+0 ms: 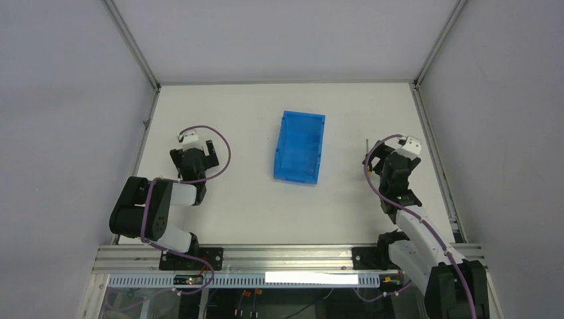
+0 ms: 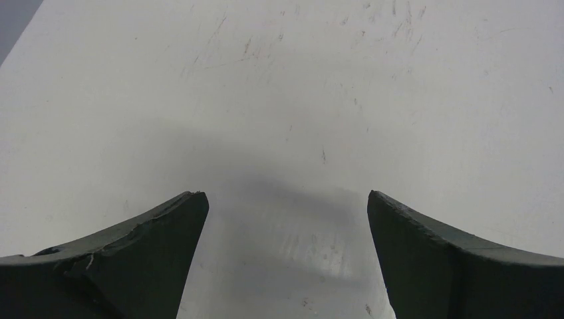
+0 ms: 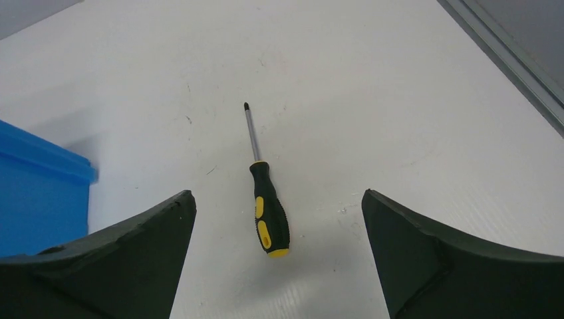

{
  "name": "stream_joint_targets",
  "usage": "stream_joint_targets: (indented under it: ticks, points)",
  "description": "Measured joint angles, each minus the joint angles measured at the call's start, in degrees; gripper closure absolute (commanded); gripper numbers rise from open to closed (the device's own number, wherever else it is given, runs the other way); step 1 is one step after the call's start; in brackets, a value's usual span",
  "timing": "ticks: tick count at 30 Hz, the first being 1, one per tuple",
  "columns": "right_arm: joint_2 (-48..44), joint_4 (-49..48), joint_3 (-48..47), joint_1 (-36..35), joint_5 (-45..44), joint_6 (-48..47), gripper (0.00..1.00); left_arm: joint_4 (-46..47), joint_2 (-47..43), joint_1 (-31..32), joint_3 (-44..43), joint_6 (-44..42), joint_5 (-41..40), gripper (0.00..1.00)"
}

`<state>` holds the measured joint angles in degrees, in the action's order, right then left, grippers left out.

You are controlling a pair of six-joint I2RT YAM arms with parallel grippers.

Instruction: Put the screwdriver in the bin

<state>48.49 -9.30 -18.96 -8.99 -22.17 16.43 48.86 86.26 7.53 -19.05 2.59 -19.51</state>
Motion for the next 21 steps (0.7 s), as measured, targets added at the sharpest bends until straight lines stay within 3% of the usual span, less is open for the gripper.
stream_joint_targets:
  ticks: [6,12,21]
  points:
    - [1.9,3.1,-2.2,0.0,-7.0,5.2,0.01,0.0,0.0,0.0,0.0,0.0,0.0,0.01]
    - [7.2,13.7,-13.9,0.0,-3.0,2.7,0.04,0.0,0.0,0.0,0.0,0.0,0.0,0.01]
    - [35.3,38.3,-43.2,1.9,5.3,-1.6,0.17,0.0,0.0,0.0,0.0,0.0,0.0,0.01]
